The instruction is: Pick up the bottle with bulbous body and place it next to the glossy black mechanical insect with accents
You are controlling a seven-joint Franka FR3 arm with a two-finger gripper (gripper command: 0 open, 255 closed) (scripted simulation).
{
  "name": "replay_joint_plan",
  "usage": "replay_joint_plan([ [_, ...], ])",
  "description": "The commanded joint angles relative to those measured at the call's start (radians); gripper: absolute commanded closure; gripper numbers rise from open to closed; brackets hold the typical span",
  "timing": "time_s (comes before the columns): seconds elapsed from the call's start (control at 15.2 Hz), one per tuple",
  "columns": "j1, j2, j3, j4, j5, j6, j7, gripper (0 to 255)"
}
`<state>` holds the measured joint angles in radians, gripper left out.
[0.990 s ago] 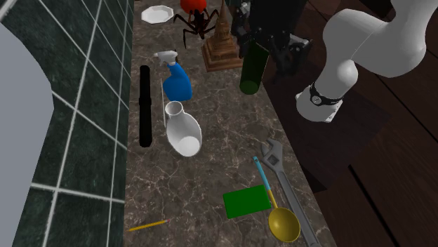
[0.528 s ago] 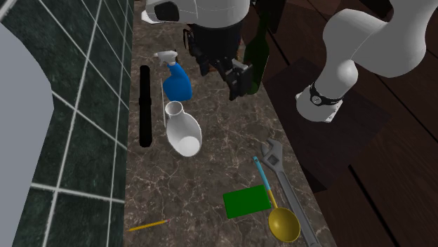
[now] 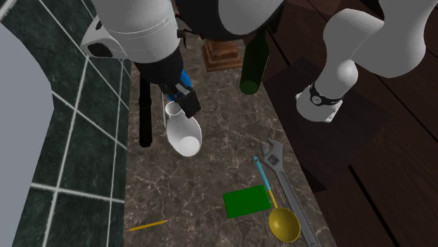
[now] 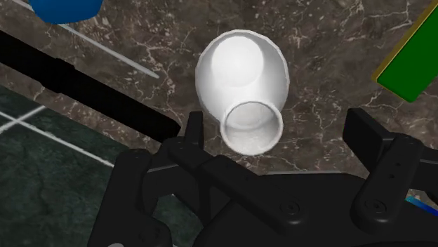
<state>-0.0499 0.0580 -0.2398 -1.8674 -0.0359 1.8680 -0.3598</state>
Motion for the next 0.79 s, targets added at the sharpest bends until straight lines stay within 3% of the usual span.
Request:
replay_joint_plan([
  [0.0, -0.008, 0.083, -0.004, 0.080, 0.023, 0.000, -0.022, 0],
  [0.46, -0.011, 0.099, -0.004, 0.005, 0.027, 0.091, -0.024, 0],
  [0.73, -0.011, 0.101, -0.004, -0.001, 0.027, 0.098, -0.024, 0],
])
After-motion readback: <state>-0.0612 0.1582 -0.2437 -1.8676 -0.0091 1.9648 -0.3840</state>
